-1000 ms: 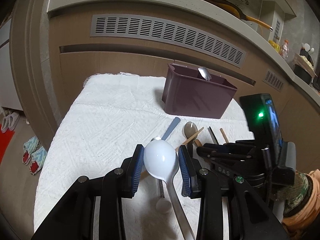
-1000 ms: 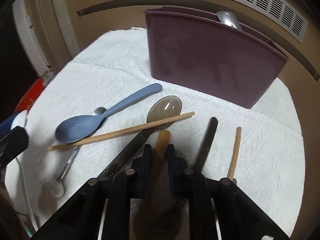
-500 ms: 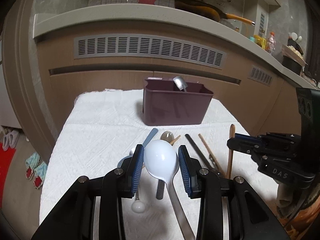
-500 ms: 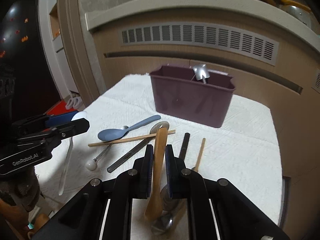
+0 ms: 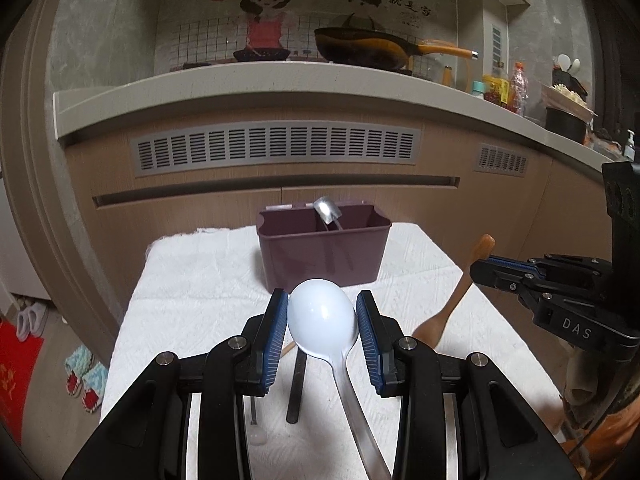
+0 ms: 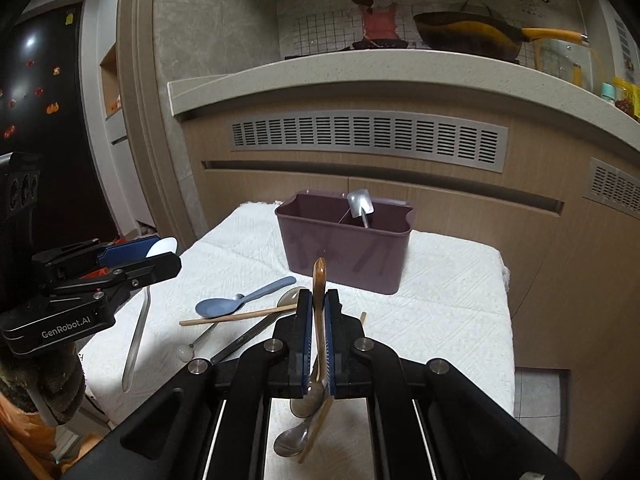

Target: Organize utensils

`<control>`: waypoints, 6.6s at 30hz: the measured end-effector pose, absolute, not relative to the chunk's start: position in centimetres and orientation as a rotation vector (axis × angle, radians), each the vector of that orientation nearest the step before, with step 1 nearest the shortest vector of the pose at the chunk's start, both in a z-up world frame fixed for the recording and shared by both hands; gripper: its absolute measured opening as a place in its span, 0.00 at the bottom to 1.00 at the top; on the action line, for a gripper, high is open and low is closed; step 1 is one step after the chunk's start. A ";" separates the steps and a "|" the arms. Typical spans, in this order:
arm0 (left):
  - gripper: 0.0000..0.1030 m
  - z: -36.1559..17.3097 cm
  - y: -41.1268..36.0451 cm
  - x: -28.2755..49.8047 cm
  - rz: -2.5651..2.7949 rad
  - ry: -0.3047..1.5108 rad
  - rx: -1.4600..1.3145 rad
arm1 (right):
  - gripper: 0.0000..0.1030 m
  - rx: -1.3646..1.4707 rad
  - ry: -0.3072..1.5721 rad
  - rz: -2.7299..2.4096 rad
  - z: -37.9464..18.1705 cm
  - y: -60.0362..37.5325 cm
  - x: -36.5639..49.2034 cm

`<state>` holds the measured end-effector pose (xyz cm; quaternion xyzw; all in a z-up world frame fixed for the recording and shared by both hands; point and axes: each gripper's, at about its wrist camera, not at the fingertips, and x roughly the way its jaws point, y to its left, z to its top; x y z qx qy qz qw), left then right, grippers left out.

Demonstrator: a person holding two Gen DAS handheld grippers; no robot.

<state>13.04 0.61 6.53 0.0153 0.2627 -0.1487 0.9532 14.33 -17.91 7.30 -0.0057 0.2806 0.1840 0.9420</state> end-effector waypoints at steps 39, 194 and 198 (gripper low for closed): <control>0.35 2.7 -3.4 39.7 -0.200 0.308 0.078 | 0.05 -0.058 0.536 0.302 8.1 -18.7 36.3; 0.29 21.2 -0.5 23.3 -0.473 0.205 -0.088 | 0.11 -0.065 0.199 0.271 23.3 -16.7 21.9; 0.29 20.5 -0.1 27.1 -0.478 0.212 -0.115 | 0.11 -0.055 0.177 0.254 23.1 -17.2 25.3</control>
